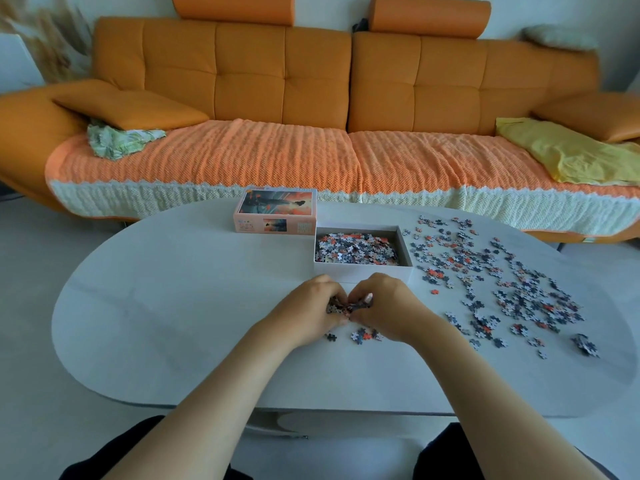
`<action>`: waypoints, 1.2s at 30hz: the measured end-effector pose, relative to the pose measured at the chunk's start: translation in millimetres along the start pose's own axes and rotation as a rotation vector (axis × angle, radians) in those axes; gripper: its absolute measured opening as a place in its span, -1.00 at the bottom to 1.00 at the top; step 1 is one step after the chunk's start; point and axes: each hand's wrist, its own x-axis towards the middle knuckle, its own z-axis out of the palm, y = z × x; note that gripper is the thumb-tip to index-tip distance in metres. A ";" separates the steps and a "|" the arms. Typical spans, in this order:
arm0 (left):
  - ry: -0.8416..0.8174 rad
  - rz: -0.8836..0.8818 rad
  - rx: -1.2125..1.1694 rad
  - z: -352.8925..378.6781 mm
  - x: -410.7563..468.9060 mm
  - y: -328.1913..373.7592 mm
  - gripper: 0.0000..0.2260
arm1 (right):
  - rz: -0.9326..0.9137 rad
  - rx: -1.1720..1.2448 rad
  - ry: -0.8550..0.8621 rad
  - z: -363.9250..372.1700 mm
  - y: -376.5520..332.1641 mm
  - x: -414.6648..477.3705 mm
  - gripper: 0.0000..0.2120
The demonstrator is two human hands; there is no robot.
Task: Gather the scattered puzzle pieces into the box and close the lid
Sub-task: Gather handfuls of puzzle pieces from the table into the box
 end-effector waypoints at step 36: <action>0.137 0.014 0.318 -19.1 71.6 -5.8 -0.59 | -0.172 -0.164 0.137 -24.2 9.4 44.5 -0.75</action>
